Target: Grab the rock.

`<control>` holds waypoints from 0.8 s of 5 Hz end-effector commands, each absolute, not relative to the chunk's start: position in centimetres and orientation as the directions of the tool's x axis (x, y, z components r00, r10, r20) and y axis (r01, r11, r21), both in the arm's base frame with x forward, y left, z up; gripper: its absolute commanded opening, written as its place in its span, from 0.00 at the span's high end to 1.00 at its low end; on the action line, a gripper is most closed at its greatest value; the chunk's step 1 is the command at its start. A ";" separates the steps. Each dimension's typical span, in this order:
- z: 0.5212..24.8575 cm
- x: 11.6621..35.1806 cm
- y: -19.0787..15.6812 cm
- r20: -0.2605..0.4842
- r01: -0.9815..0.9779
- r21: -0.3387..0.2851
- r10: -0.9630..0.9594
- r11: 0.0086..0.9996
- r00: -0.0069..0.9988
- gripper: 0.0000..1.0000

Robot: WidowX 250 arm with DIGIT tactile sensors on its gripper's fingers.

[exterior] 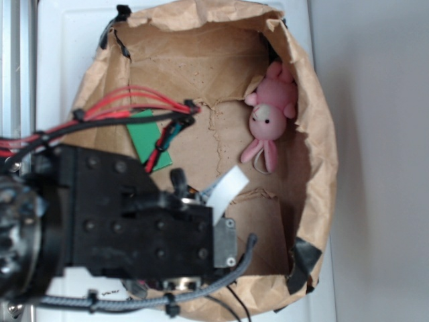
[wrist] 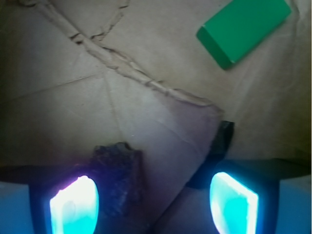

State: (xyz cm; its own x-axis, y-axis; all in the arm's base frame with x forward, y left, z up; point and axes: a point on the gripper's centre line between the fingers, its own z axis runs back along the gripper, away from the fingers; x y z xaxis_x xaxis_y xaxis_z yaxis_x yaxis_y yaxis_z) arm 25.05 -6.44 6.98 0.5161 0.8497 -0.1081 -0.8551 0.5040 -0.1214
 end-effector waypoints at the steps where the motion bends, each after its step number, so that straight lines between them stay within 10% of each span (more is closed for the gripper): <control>1: 8.1 27.6 -5.9 -0.071 -0.871 -0.155 0.874 0.467 0.481 0.00; 4: 7.5 26.6 -6.6 -0.072 -0.846 -0.142 0.847 0.515 0.527 0.00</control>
State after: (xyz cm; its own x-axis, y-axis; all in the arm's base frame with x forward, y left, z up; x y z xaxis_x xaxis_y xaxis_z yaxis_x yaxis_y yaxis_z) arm 26.33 -6.88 5.81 0.5274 0.8441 -0.0967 -0.8492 0.5204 -0.0894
